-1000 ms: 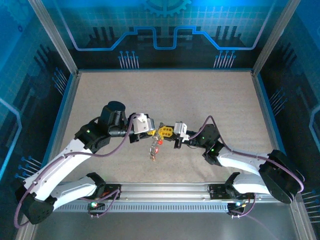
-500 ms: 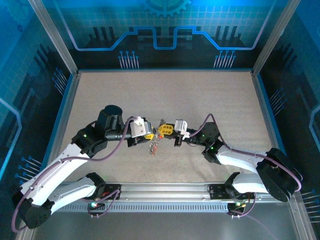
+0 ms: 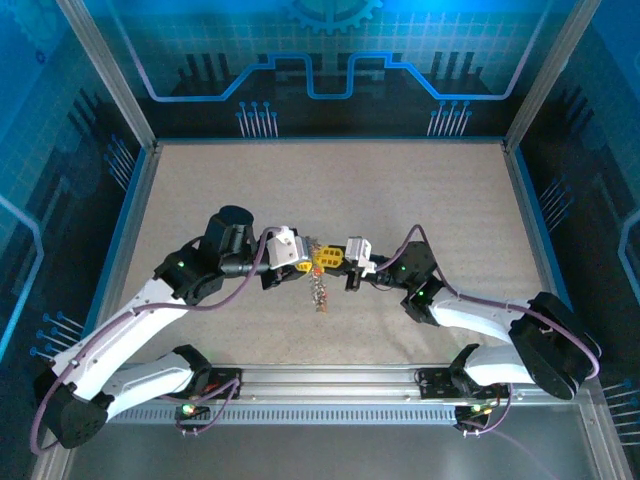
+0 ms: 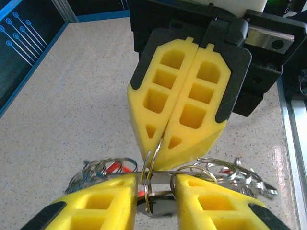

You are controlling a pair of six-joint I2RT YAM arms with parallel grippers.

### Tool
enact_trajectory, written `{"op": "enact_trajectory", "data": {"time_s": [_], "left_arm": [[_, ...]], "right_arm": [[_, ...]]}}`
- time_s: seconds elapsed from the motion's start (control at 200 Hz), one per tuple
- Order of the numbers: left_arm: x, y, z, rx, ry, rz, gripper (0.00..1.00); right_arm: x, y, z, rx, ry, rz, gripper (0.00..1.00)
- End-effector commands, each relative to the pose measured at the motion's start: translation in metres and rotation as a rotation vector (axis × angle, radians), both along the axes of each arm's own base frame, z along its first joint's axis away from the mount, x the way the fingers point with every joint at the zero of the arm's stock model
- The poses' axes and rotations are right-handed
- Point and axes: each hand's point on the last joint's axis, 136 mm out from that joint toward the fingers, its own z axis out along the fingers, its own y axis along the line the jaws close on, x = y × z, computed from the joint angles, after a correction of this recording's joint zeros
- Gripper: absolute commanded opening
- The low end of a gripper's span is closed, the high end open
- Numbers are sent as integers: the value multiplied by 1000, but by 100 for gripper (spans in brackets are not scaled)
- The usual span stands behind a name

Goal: Put the keys on the keyring

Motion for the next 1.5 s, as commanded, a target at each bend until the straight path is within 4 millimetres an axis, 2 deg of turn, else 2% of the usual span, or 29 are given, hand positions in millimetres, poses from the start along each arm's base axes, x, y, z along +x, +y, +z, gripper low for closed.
{"op": "enact_trajectory", "data": {"time_s": [0.0,0.07,0.205,0.36,0.555,0.635,0.83,0.981,1.106,1.281,1.496], "left_arm": [[0,-1,17,-29,-31,-13,26],[-1,1,19,-17,-36,-19,25],[-2,4,22,-16,-45,-18,14],[-1,4,24,-19,-52,-19,12],[0,2,21,0,-40,-32,0],[0,4,21,21,-44,-34,0],[5,20,14,184,-88,-17,0],[8,28,6,363,-121,-22,0],[12,31,-4,506,-128,-27,0],[8,28,-4,543,-95,-64,0],[10,19,0,565,-93,-84,0]], "right_arm": [[-7,4,34,79,-93,24,0],[-8,3,33,74,-96,26,0],[-9,4,31,58,-99,25,0],[-12,6,27,46,-108,40,0],[-11,6,27,40,-105,35,0],[-6,6,22,4,-88,9,0],[14,1,-4,-174,-31,-110,22],[22,-1,-18,-275,11,-149,25],[24,2,-23,-279,30,-146,27],[13,11,-19,-241,20,-63,31],[4,15,-18,-211,1,-4,25]]}}
